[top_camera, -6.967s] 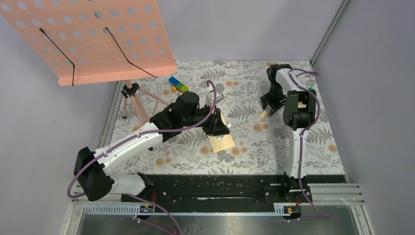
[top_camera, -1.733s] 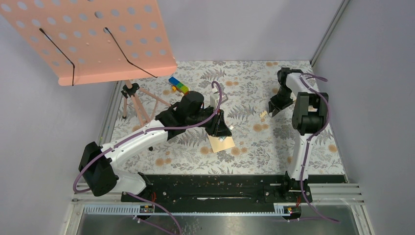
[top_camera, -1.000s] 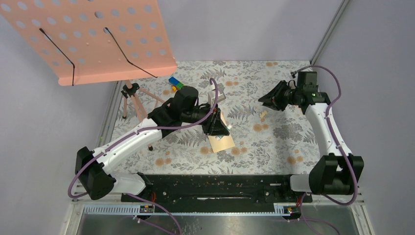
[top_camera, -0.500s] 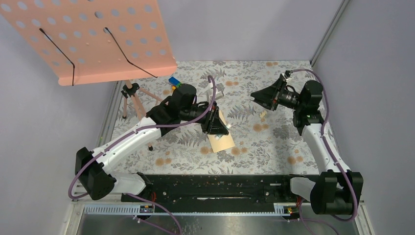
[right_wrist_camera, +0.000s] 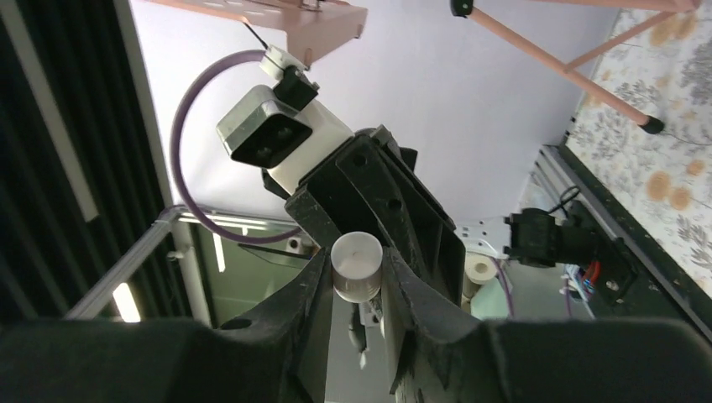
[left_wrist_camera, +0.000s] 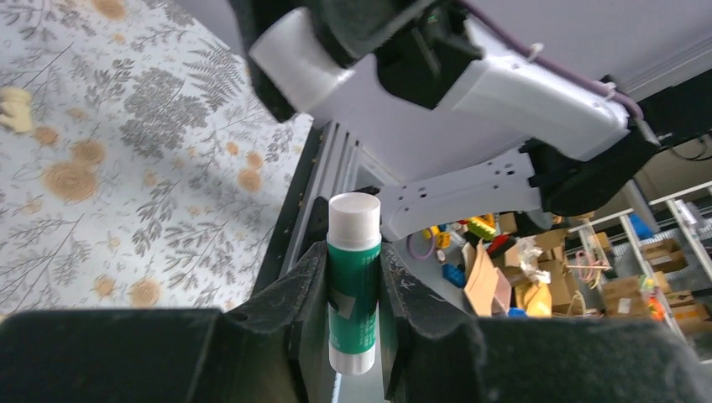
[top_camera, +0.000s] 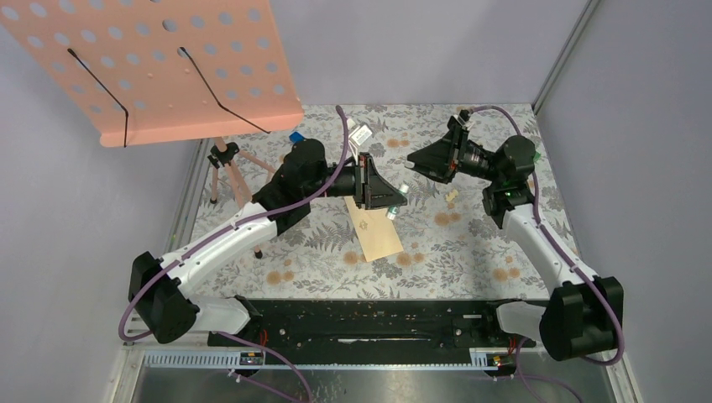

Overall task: Place the letter into the envelope and seal it
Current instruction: Place the solid glue cap at the center of the board.

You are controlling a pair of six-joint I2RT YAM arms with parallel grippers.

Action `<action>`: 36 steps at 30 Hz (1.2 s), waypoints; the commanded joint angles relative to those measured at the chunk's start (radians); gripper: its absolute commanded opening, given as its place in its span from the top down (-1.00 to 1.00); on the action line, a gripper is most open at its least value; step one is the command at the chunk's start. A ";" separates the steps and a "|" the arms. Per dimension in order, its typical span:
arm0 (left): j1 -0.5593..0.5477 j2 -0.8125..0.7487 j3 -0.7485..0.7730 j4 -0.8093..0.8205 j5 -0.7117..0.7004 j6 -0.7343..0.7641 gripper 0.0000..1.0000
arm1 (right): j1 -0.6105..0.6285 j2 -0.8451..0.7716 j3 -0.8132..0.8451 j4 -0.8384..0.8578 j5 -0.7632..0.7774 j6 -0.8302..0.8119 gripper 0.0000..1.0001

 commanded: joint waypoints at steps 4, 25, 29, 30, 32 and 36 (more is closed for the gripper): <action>0.004 -0.036 -0.013 0.173 0.003 -0.090 1.00 | 0.023 0.112 -0.027 0.478 0.051 0.372 0.58; 0.031 -0.178 -0.256 -0.337 -0.243 0.184 1.00 | 0.163 0.457 0.399 -1.613 1.121 -1.169 0.58; 0.037 -0.170 -0.247 -0.330 -0.267 0.182 1.00 | 0.241 0.522 0.426 -1.563 1.177 -1.249 0.53; 0.039 -0.168 -0.246 -0.326 -0.269 0.180 1.00 | 0.256 0.538 0.430 -1.557 1.200 -1.263 0.52; 0.043 -0.162 -0.239 -0.330 -0.268 0.180 1.00 | 0.279 0.566 0.429 -1.543 1.218 -1.281 0.50; 0.044 -0.158 -0.230 -0.336 -0.268 0.185 1.00 | 0.338 0.598 0.393 -1.477 1.224 -1.316 0.45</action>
